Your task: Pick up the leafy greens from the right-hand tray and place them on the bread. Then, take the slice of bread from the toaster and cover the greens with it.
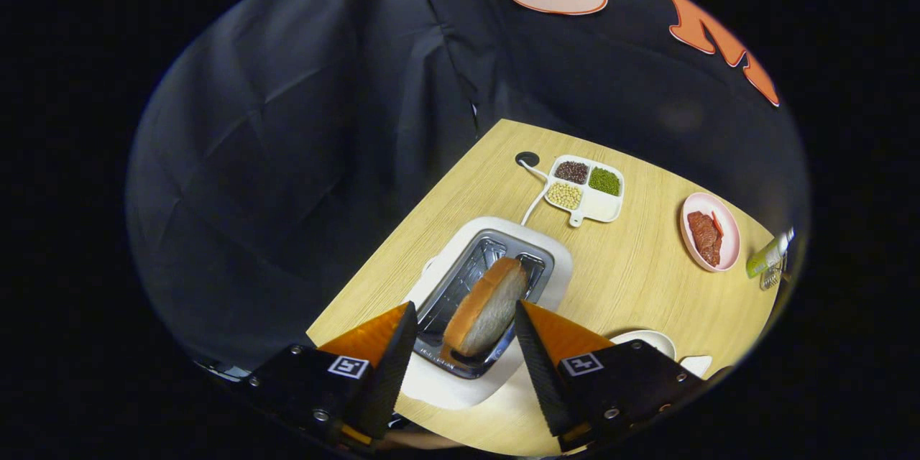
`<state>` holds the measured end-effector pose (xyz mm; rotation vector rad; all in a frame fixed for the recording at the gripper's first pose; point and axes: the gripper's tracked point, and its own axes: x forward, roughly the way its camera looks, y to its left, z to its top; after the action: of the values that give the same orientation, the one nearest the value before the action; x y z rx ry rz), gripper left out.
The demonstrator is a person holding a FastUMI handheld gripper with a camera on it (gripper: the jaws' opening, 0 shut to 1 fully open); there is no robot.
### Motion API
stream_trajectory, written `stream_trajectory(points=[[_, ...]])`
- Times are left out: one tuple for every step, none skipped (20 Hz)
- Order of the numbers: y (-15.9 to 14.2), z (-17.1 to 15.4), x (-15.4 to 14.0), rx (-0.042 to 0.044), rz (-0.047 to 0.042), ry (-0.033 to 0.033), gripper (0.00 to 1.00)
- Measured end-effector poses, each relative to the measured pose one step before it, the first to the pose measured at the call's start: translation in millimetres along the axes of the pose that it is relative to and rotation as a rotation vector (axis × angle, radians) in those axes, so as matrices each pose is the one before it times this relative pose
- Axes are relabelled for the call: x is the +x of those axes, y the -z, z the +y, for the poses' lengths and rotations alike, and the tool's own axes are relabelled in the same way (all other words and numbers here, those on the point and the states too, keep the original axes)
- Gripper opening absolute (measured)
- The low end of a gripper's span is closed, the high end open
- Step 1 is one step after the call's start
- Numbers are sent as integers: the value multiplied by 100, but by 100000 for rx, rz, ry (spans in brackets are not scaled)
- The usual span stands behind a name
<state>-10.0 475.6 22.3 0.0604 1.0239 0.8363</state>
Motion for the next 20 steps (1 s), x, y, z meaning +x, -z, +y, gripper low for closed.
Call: stream_trajectory(points=[[-89, -354, 417, 559, 199, 1412, 77], [237, -257, 283, 113, 1209, 774, 74], [467, -97, 360, -977, 1519, -378, 67], [514, -581, 207, -1211, 1630, 1247, 62], [142, -354, 156, 426, -157, 832, 48], [-96, 176, 338, 1253, -686, -1566, 33], [33, 119, -21, 1352, -334, -764, 23], [-142, 17, -160, 2009, -476, -1025, 20], [-50, 52, -237, 1564, -308, -1458, 16], [51, -87, -513, 1591, -295, -1781, 14], [-258, -196, -740, 2030, -1676, -1069, 13], [-628, 56, -972, 746, -2863, -1751, 13], [-780, -47, -1053, 469, -3522, -1467, 13], [-584, 12, -1149, 424, -3269, -1421, 13], [-536, -81, -1249, 369, -2859, -1473, 13], [-576, -240, -1372, 94, -3231, -579, 13], [-723, 111, -1476, 457, -4410, -1558, 13], [-215, -44, -1483, 403, -2478, -1186, 13], [-509, -214, -1297, -248, -3285, -152, 12], [-349, -460, -1114, -868, -2557, -1, 13]])
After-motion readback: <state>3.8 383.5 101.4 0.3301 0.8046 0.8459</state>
